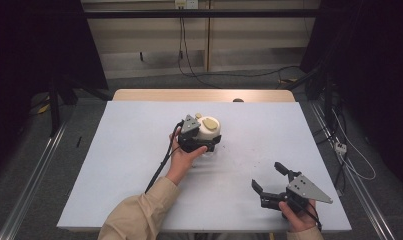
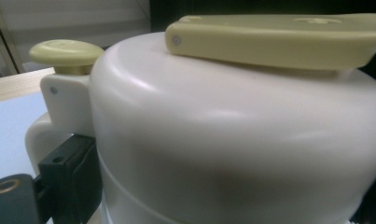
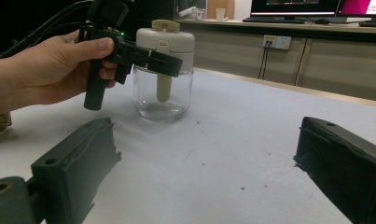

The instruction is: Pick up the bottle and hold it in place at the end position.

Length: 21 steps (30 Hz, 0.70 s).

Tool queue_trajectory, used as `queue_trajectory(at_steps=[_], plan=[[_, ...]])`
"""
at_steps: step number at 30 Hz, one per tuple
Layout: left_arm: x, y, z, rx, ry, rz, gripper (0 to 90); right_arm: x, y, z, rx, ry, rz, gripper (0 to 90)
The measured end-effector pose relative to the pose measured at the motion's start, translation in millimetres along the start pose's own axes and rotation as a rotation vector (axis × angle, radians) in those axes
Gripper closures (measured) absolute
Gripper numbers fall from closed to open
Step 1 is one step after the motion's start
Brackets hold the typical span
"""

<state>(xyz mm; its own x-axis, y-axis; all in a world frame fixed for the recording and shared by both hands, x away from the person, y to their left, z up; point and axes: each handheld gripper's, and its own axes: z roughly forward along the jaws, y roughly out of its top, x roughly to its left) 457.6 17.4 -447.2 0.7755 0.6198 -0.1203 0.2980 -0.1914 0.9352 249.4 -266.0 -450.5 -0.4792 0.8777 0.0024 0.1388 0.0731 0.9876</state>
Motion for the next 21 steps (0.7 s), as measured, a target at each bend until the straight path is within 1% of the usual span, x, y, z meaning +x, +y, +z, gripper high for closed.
queue_trajectory(at_steps=[5,7,10,12,15,21], plan=[[0.2,-0.7,1.6,-0.011,0.001,0.006,6.5,0.2,0.1,0.9,0.001,0.005,-0.003,4.5],[-0.2,-1.1,1.7,-0.012,-0.001,0.019,6.5,0.2,0.0,1.4,0.002,0.007,-0.003,4.5],[-2.2,-1.1,1.6,-0.007,-0.003,0.053,6.4,0.2,-0.1,2.5,0.005,0.015,-0.003,4.5],[-2.7,-1.1,1.0,-0.001,-0.003,0.064,6.3,0.6,-0.2,3.1,0.008,0.016,-0.007,4.4],[-1.2,-2.7,-0.5,-0.001,-0.008,0.049,6.2,0.7,0.3,4.2,0.013,0.010,-0.008,4.4],[2.1,-4.8,-3.7,0.006,-0.023,0.031,5.9,0.0,-0.4,8.6,0.024,0.015,-0.009,4.2]])
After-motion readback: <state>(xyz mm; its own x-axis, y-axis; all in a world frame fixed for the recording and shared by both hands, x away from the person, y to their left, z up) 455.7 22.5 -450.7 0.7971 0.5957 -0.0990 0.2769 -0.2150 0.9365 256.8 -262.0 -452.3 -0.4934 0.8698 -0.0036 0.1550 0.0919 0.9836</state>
